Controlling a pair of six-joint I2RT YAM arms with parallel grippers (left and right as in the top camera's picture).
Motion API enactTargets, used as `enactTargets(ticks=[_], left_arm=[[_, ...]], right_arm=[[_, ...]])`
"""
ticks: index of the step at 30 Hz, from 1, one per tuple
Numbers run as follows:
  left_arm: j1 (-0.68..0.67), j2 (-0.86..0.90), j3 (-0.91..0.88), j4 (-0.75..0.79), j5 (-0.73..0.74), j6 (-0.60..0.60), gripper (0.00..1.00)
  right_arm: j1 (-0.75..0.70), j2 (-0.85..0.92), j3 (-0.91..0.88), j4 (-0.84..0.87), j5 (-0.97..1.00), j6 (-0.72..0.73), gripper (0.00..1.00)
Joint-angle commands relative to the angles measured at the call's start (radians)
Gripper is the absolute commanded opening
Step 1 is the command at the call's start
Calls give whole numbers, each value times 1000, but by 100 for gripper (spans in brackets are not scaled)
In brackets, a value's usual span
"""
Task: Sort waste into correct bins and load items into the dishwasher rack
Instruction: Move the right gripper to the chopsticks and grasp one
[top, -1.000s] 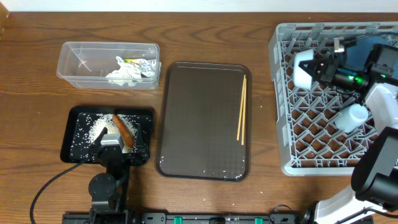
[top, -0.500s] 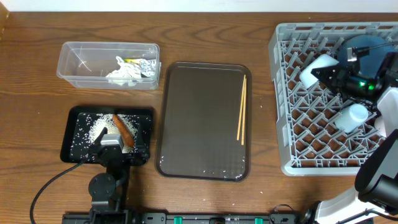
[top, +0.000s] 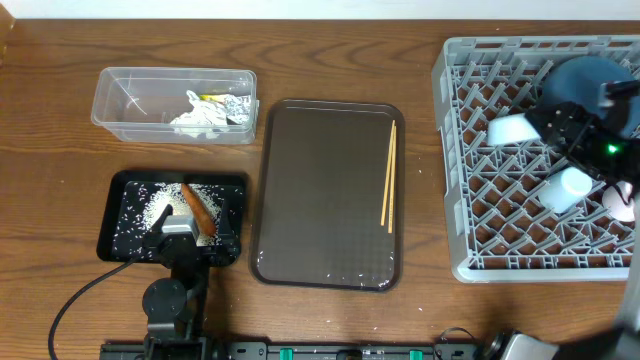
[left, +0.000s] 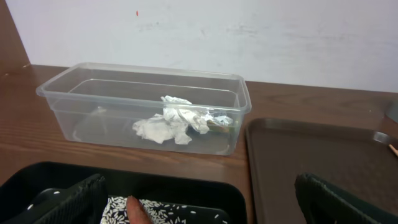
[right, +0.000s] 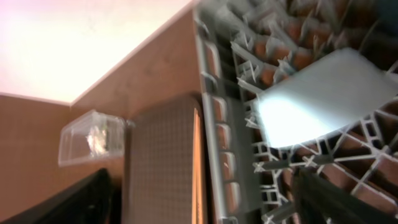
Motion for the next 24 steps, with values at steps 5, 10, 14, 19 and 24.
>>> enactTargets(ticks=[5,10,14,19,24], left_arm=[[5,-6,-26,-18,-11,-1,98],[5,-6,-26,-18,-11,-1,98],[5,-6,-26,-18,-11,-1,98],[5,-6,-26,-18,-11,-1,98],[5,-6,-26,-18,-11,-1,98]], right_arm=[[51,-281,5,-43,138,63,94],[169,-369,5,-105,149,67,91],[346,-362,-1,-166,313,98,67],[623,-273,-35,-158,592,168,76],[843,-56,-38,-68,714,232,77]])
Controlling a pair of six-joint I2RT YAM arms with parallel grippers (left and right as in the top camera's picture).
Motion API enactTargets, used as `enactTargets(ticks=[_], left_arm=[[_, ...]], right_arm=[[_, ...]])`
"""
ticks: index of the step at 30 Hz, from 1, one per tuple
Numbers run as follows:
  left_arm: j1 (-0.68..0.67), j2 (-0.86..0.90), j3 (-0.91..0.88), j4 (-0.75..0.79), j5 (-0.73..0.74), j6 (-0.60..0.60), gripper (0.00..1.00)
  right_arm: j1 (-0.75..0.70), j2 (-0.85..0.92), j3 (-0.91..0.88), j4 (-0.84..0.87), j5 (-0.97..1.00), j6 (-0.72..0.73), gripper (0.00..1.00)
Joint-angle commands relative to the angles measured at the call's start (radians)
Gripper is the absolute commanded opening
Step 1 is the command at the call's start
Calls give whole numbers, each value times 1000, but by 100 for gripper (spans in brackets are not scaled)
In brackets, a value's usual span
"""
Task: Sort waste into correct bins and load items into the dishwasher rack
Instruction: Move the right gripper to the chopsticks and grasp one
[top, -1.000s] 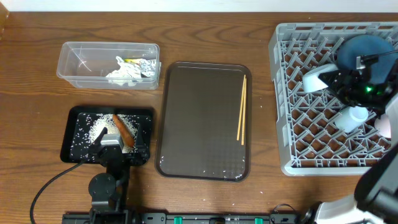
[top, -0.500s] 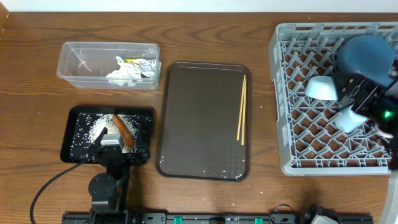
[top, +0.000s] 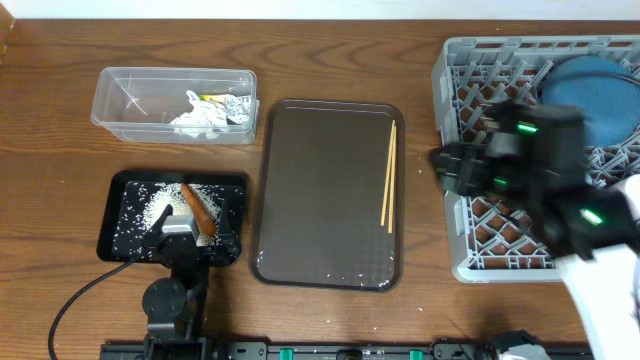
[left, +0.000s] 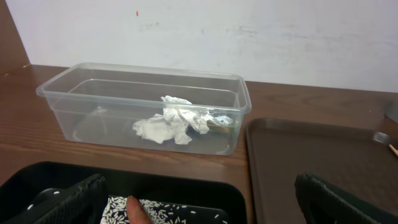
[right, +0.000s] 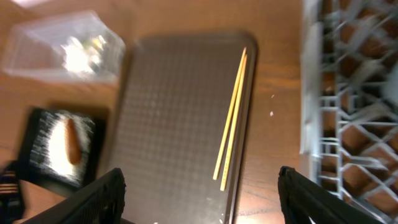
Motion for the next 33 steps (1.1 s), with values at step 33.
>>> enactTargets(ticks=[33], left_arm=[[5,-6,-26,-18,-11,-1,98]], right_arm=[[258,689,-7,280,276,276,68]])
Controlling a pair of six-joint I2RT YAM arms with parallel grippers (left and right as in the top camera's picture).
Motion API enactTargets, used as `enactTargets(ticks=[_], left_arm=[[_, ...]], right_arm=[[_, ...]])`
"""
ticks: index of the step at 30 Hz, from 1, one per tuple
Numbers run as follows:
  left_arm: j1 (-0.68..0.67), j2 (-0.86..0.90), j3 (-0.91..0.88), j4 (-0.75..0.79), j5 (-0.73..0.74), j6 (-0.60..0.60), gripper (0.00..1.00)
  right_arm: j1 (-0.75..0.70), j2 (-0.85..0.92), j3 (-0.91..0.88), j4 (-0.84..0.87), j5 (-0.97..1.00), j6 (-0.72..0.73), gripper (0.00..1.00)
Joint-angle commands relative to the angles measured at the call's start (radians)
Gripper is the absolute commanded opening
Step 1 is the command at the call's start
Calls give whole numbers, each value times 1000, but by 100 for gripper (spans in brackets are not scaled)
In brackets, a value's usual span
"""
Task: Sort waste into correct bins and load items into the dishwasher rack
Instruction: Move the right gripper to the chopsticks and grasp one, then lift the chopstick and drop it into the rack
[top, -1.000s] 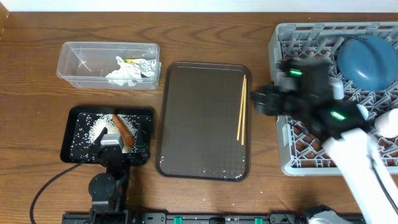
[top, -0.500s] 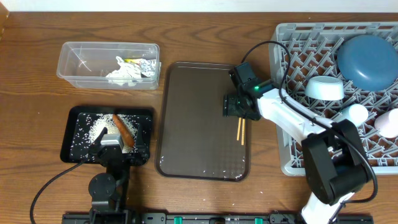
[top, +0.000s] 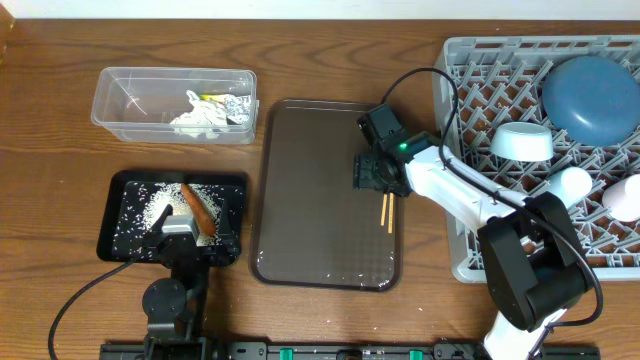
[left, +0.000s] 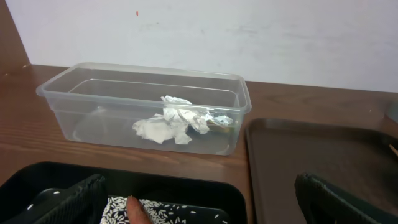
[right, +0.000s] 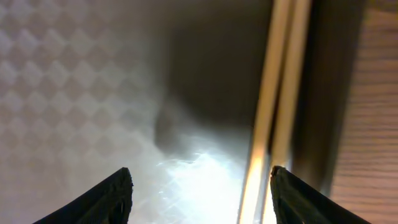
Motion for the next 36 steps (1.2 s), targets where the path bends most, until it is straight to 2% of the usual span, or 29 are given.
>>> enactTargets(ticks=[1,36], left_arm=[[5,-6,-26,-18,-11,-2,98],[5,-6,-26,-18,-11,-1,98]], right_arm=[[17,6,-1,0,64,34,68],[43,35,-1,48,126,34,67]])
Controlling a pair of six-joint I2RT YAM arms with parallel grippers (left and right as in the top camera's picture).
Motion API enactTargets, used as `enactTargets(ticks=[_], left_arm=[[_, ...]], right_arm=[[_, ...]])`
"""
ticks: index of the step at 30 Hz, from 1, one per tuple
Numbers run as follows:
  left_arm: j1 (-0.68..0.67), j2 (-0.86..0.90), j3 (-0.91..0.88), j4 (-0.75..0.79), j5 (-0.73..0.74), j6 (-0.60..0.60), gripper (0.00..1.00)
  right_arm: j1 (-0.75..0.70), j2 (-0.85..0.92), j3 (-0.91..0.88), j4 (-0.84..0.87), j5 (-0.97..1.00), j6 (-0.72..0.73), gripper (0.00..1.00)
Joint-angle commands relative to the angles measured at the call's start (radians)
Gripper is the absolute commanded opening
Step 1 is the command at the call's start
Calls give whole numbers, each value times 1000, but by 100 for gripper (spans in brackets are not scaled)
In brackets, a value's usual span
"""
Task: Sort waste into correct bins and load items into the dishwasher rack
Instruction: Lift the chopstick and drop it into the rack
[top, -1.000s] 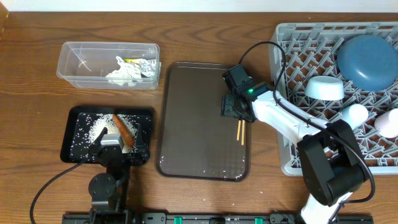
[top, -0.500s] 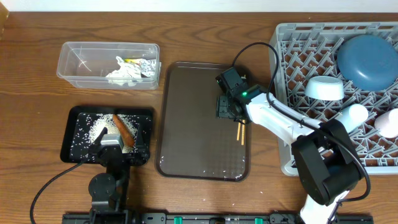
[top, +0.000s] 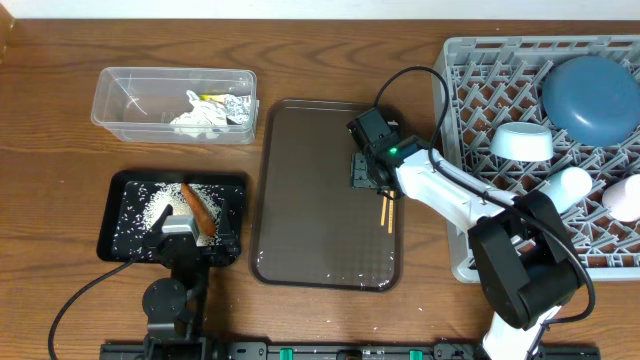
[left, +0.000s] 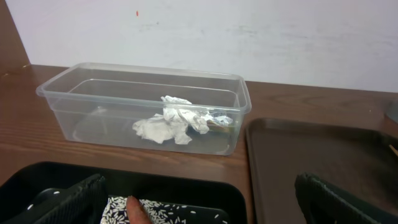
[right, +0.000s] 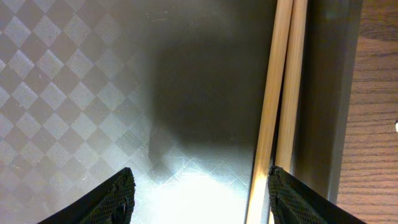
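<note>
Two wooden chopsticks (right: 277, 93) lie side by side along the right edge of the brown tray (top: 310, 200). My right gripper (right: 199, 199) is open low over the tray. Its right finger (right: 301, 199) is at the chopsticks and its left finger (right: 109, 199) is over bare tray. From overhead the right gripper (top: 366, 172) covers the chopsticks' (top: 386, 212) middle. My left gripper (left: 199, 208) is open above the black tray (left: 186, 190) of rice and a sausage (left: 134, 210).
A clear bin (left: 143, 102) with crumpled paper (left: 174, 121) stands behind the black tray (top: 108, 215). The grey dishwasher rack (top: 445, 150) on the right holds a blue bowl (top: 590, 85), a white bowl (top: 520, 140) and white cups (top: 570, 185).
My right gripper has shifted slightly left and toward the back of the tray, still open at the chopsticks. The left arm and all the objects are where they were.
My right gripper was open in the rack by the white bowl. Then it was at the rack's left edge, facing the brown tray. By the third moment it was low over the chopsticks, where it remains, open. The left arm stayed over the black tray.
</note>
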Motion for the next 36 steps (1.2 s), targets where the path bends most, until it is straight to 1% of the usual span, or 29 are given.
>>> enactTargets(ticks=[1,15,17,18,19,20,24,25,31,34,36], left_arm=[[5,-6,-26,-18,-11,-1,98],[5,-6,-26,-18,-11,-1,98],[5,-6,-26,-18,-11,-2,98],[5,-6,-26,-18,-11,-2,98],[5,-6,-26,-18,-11,-2,98],[5,-6,-26,-18,-11,-2,98],[5,-6,-26,-18,-11,-1,98],[5,-6,-26,-18,-11,-1,98],[5,-6,-26,-18,-11,-1,98],[5,-6,-26,-18,-11,-2,98],[5,-6,-26,-18,-11,-1,98]], right_arm=[[4,13,-1,-4,25,17,67],[4,79,-1,8,18,18,66],[4,79,-1,10,17,18,62],[4,79,-1,11,17,18,56],[4,79,-1,11,18,18,48],[4,79,-1,11,18,18,43],[4,79,1,16,12,18,7],[4,79,5,16,3,17,1],[-8,45,51,7,-83,-13,1],[-34,-14,79,-27,-92,-26,1],[-61,-73,97,-53,-92,-60,1]])
